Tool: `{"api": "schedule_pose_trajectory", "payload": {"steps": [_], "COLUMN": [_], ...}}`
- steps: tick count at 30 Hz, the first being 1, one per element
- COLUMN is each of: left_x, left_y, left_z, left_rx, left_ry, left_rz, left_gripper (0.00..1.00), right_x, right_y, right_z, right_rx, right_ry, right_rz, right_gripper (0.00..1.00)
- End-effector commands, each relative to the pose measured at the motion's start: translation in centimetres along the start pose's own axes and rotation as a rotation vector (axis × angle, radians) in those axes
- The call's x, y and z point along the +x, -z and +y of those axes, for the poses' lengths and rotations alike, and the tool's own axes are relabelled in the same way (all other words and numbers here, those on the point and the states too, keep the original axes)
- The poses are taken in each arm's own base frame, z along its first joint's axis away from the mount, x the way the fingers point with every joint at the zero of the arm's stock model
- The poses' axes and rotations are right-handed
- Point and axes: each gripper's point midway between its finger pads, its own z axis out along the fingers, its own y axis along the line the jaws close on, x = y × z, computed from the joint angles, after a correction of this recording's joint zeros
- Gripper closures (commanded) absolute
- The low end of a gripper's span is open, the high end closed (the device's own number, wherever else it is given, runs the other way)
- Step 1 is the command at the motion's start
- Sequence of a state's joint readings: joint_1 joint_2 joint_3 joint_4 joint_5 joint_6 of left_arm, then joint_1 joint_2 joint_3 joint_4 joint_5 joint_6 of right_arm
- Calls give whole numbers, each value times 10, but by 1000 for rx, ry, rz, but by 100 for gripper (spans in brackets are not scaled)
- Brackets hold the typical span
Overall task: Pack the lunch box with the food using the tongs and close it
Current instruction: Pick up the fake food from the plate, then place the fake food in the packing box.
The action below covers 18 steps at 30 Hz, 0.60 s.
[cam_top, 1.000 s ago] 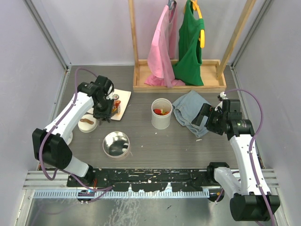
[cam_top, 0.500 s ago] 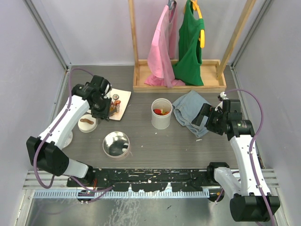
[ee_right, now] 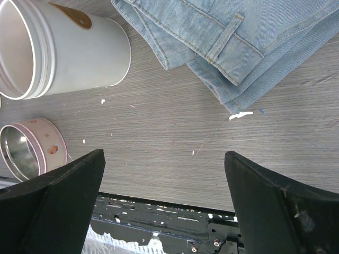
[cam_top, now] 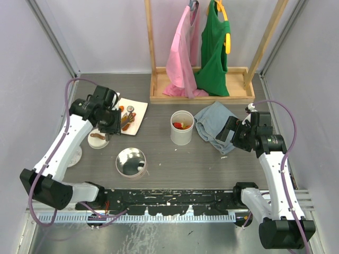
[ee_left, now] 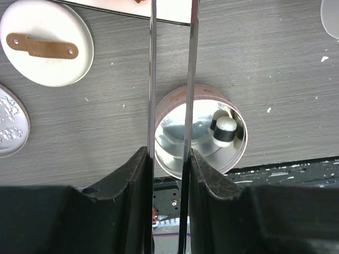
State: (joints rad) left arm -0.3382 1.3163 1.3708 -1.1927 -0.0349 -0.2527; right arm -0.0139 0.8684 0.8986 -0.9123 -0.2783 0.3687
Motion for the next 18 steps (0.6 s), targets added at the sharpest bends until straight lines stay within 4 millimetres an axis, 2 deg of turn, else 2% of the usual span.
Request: {"api": "schedule_pose_trajectory", "payload": {"steps": [1, 11, 18], "left_x": [-2, 41, 71], "left_y": [35, 59, 72], "left_z": [-6, -12, -15], "left_rx": [65, 150, 204], "left_ry": [26, 79, 127], "left_rz": [-93, -81, -66], "left_gripper": [74, 74, 74], "right_x": [-14, -20, -51], "right_y": [5, 8, 29], "right_z": [10, 13, 34], "right_rx": [-34, -34, -78], "right_ry": [33, 28, -2], "right_rz": [-56, -64, -169], "right_gripper": [0, 0, 0]}}
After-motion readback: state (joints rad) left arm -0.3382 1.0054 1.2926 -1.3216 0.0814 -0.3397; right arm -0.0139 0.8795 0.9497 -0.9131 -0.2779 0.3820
